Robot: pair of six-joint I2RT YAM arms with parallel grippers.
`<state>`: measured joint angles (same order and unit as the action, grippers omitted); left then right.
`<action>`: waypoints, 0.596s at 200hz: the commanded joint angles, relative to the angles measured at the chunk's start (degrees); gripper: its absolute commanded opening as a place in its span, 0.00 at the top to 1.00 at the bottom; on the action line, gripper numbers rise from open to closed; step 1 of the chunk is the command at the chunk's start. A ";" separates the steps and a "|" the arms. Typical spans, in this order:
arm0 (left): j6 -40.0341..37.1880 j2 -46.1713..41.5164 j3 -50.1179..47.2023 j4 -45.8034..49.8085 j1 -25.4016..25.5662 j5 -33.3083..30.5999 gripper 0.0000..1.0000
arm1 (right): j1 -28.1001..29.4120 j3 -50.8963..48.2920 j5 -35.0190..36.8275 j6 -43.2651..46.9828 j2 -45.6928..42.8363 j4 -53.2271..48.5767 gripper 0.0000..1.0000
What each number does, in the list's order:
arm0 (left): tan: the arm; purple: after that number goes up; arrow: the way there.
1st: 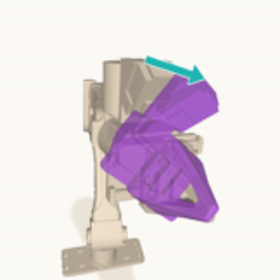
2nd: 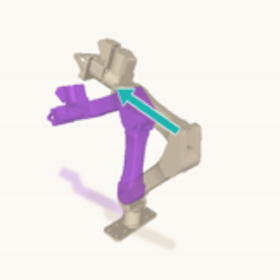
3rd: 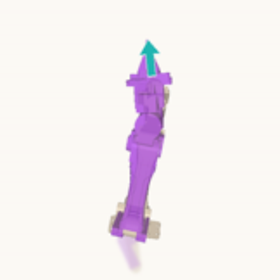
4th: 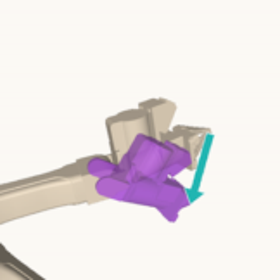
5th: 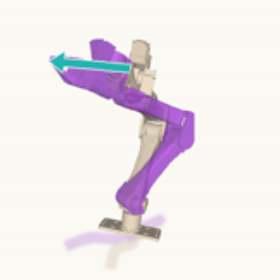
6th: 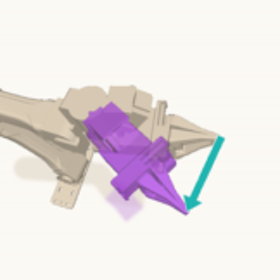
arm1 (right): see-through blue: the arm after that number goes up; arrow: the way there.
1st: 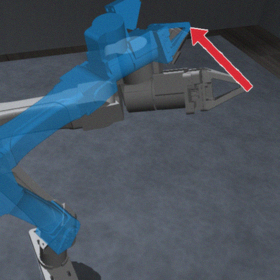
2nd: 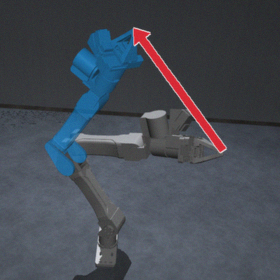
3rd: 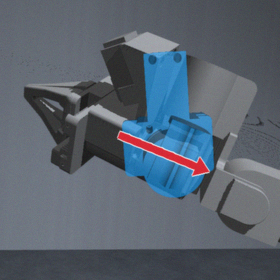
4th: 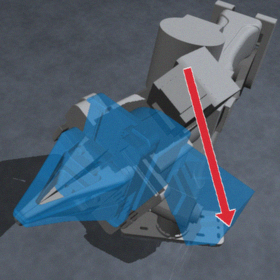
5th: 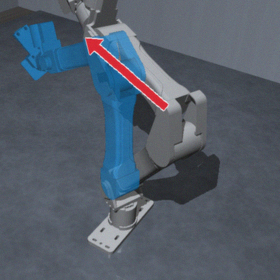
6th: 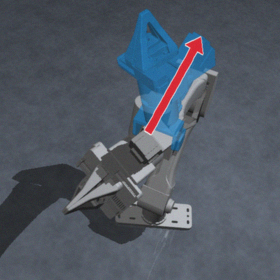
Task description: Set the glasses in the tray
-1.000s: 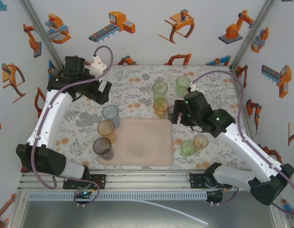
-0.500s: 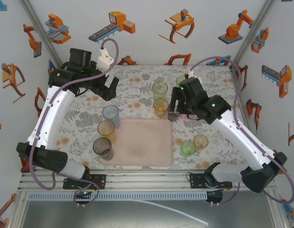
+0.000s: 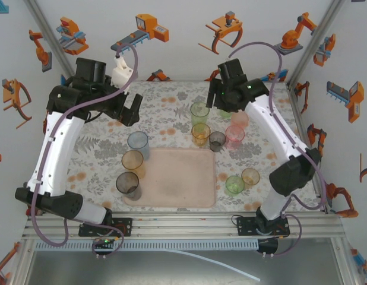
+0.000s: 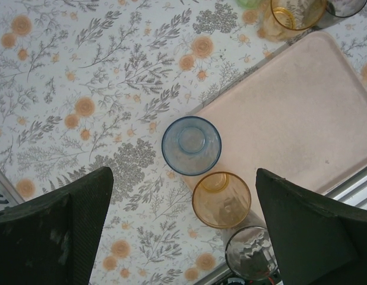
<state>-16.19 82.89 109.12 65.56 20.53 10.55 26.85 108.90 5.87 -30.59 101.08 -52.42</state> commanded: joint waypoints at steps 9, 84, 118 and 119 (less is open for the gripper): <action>1.59 -2.97 -1.74 1.51 -0.41 -1.62 0.03 | -0.64 6.62 -0.71 3.20 6.03 -3.23 0.38; 2.02 -5.86 -4.56 1.82 -0.63 -1.68 0.03 | -2.69 15.97 -0.50 5.11 17.59 -6.56 0.44; 3.17 -5.92 -4.20 2.91 -0.75 0.03 0.03 | -3.04 15.83 -1.21 5.24 19.65 -4.94 0.44; 3.17 -5.92 -4.19 2.91 -0.75 0.02 0.03 | -3.08 15.87 -1.21 5.26 19.71 -4.96 0.44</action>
<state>-14.68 78.39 105.08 66.81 20.18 8.99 24.10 122.76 5.37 -26.65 119.63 -57.21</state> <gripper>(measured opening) 0.973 0.554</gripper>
